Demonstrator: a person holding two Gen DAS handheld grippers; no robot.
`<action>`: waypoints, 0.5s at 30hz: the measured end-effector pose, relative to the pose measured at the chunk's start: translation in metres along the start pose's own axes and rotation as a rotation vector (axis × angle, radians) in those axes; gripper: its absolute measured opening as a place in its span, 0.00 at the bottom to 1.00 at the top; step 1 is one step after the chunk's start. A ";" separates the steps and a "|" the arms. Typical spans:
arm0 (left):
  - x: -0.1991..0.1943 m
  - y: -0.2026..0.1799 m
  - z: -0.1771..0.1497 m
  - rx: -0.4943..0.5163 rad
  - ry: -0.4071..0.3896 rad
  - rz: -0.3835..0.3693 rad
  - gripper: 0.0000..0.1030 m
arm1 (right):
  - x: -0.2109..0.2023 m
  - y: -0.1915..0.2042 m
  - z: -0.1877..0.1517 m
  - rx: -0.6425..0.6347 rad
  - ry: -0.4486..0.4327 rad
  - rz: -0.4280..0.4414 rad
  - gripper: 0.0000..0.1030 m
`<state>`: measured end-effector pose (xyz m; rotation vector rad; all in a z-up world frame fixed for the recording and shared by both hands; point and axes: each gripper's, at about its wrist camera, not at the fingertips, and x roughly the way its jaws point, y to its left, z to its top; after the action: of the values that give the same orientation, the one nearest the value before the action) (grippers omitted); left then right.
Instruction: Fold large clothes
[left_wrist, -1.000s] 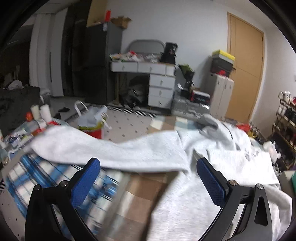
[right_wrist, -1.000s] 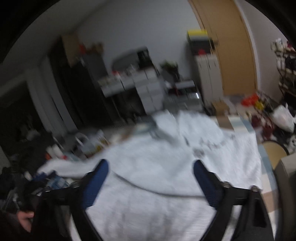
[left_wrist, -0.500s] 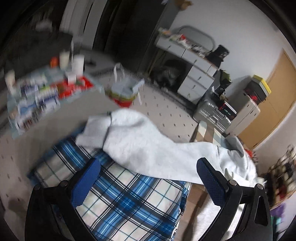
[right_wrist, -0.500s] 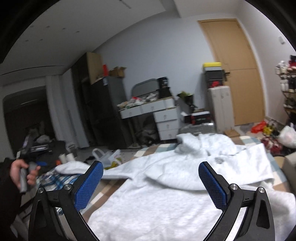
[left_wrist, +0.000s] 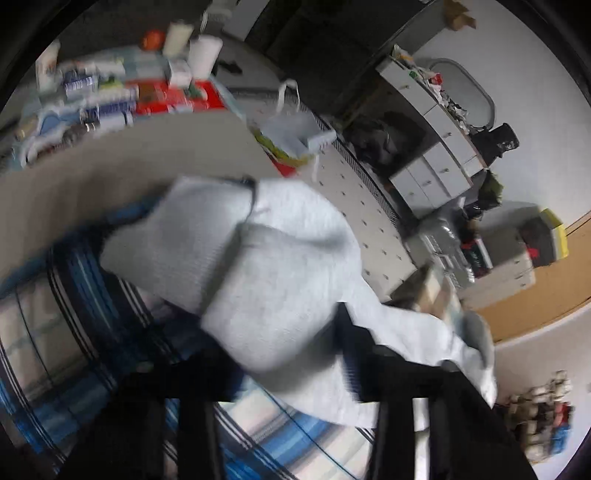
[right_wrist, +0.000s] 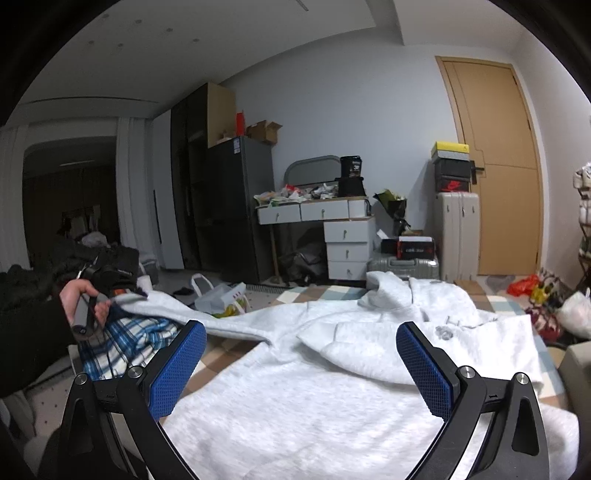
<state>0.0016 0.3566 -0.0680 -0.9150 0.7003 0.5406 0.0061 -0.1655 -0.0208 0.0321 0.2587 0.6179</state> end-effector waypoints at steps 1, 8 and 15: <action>0.002 -0.004 0.001 0.022 -0.001 0.001 0.19 | 0.001 0.000 -0.001 0.001 0.004 0.004 1.00; -0.032 -0.066 0.008 0.258 -0.154 0.006 0.03 | -0.004 -0.007 0.004 0.035 0.009 0.011 1.00; -0.097 -0.228 -0.025 0.612 -0.269 -0.204 0.03 | -0.012 -0.031 0.013 0.105 0.002 -0.085 1.00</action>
<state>0.0860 0.2075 0.1122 -0.3242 0.4762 0.2338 0.0173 -0.1976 -0.0090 0.1215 0.2925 0.5192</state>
